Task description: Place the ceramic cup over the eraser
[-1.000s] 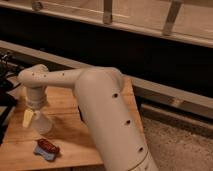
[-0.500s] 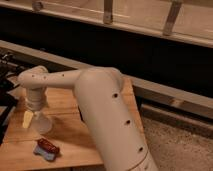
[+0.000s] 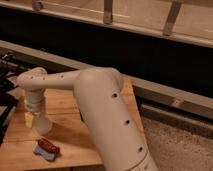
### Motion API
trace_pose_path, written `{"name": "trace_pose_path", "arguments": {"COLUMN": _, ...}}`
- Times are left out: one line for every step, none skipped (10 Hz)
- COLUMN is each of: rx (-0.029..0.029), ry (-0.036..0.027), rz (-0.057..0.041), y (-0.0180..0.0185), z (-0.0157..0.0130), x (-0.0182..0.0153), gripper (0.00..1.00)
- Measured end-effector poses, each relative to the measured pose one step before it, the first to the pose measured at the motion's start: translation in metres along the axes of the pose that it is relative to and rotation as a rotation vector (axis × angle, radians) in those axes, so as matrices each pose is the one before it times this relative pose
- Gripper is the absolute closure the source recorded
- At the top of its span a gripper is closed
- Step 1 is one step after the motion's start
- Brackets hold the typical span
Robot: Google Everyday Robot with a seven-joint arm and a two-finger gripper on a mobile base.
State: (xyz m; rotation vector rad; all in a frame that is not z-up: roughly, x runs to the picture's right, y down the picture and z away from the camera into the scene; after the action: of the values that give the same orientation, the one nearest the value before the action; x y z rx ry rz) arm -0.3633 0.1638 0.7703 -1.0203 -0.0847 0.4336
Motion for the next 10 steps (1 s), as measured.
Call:
{"name": "trace_pose_path", "arguments": {"rx": -0.01074, "ry": -0.01631, "rz": 0.02857, "y": -0.00215, "z": -0.00138, "x": 0.00465, "gripper": 0.58}}
{"name": "trace_pose_path", "arguments": {"rx": -0.02519, "ry": -0.01485, "rz": 0.02866, "y": -0.00161, "z": 0.00284, "x": 0.00367, "gripper": 0.7}}
{"name": "trace_pose_path", "arguments": {"rx": -0.00263, "ry": -0.00172, "rz": 0.00672, "y": -0.00062, "z": 0.00165, "x": 0.00059, "gripper": 0.82}}
{"name": "trace_pose_path", "arguments": {"rx": 0.00047, "ry": -0.0005, "rz": -0.00048, "y": 0.00003, "z": -0.00024, "x": -0.0002, "gripper": 0.91}}
{"name": "trace_pose_path", "arguments": {"rx": -0.00008, "ry": 0.00093, "rz": -0.00025, "y": 0.00011, "z": -0.0001, "x": 0.00014, "gripper": 0.97}}
{"name": "trace_pose_path", "arguments": {"rx": 0.00016, "ry": 0.00107, "rz": -0.00003, "y": -0.00004, "z": -0.00011, "x": 0.00026, "gripper": 1.0}}
{"name": "trace_pose_path", "arguments": {"rx": -0.00453, "ry": 0.00018, "rz": 0.00066, "y": 0.00167, "z": 0.00007, "x": -0.00019, "gripper": 1.0}}
{"name": "trace_pose_path", "arguments": {"rx": -0.00195, "ry": 0.00245, "rz": -0.00235, "y": 0.00196, "z": 0.00072, "x": -0.00057, "gripper": 1.0}}
{"name": "trace_pose_path", "arguments": {"rx": 0.00081, "ry": -0.00005, "rz": -0.00025, "y": -0.00027, "z": -0.00002, "x": 0.00002, "gripper": 1.0}}
{"name": "trace_pose_path", "arguments": {"rx": 0.00187, "ry": 0.00042, "rz": -0.00112, "y": -0.00037, "z": -0.00049, "x": 0.00001, "gripper": 1.0}}
